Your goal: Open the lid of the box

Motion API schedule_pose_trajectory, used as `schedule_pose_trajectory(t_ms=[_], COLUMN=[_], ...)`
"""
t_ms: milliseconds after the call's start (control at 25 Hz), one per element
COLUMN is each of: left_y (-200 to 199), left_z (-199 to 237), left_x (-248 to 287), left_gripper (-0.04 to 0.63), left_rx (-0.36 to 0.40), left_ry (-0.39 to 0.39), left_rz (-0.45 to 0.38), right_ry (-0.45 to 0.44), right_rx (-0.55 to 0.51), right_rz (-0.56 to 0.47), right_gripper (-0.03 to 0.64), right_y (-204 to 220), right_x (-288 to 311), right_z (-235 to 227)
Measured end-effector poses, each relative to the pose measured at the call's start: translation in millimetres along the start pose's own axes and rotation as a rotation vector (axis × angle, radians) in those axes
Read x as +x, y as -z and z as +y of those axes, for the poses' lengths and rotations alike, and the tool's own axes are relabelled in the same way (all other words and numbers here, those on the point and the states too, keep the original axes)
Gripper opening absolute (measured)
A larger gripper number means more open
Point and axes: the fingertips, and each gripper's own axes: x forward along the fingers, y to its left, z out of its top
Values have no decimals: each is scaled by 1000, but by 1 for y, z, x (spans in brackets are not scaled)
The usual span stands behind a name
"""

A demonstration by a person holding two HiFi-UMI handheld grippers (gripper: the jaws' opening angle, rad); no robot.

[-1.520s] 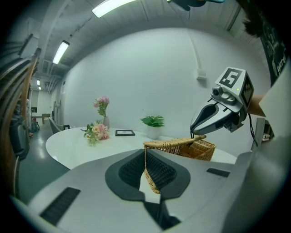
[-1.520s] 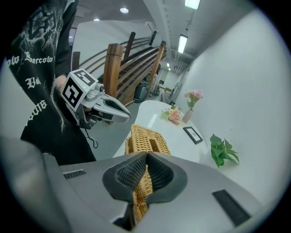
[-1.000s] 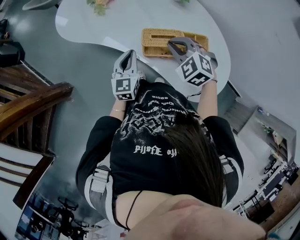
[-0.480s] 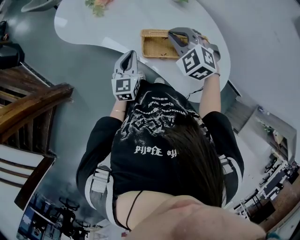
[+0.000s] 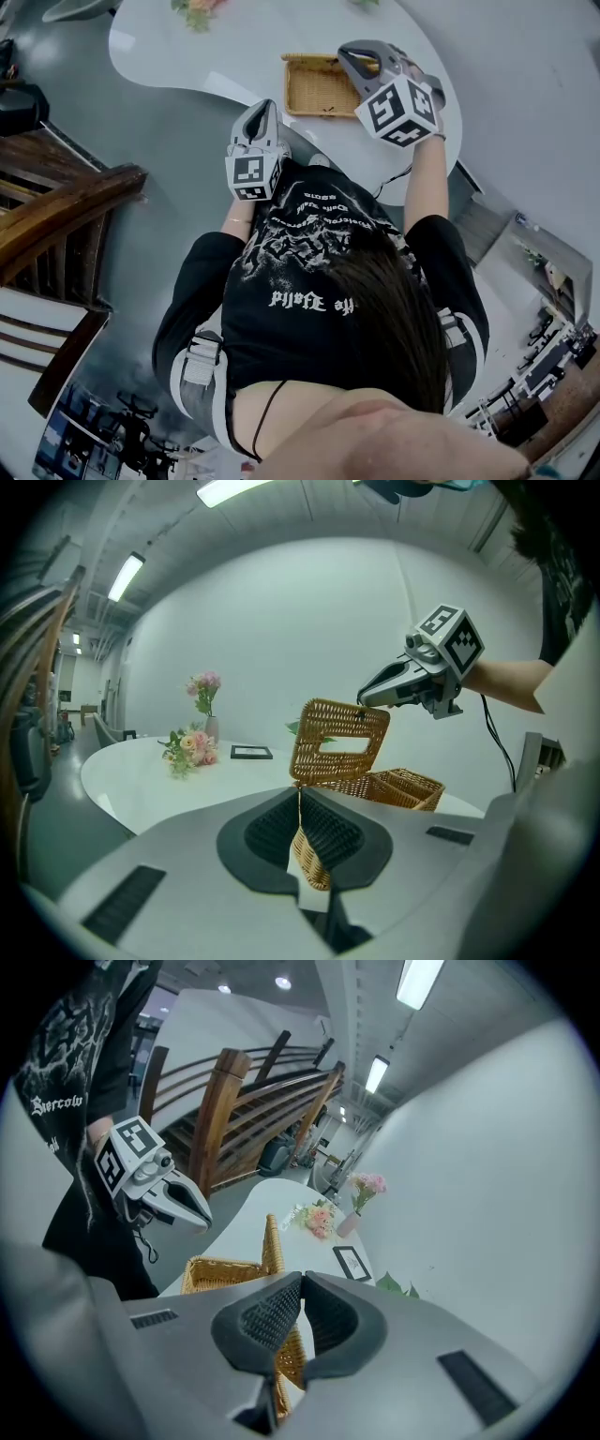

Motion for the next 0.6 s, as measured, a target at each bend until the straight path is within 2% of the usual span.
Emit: schedule_pose_trajectory(t_ms=[600], left_y=[-6], left_z=[13], left_x=[2], left_gripper=[25], left_rx=[-2], left_ry=[-13], left_rz=[9], right_ry=[8], right_rx=[-23], right_rz=[9], right_gripper=[35], right_y=[-2], right_x=[20], right_z=[-33])
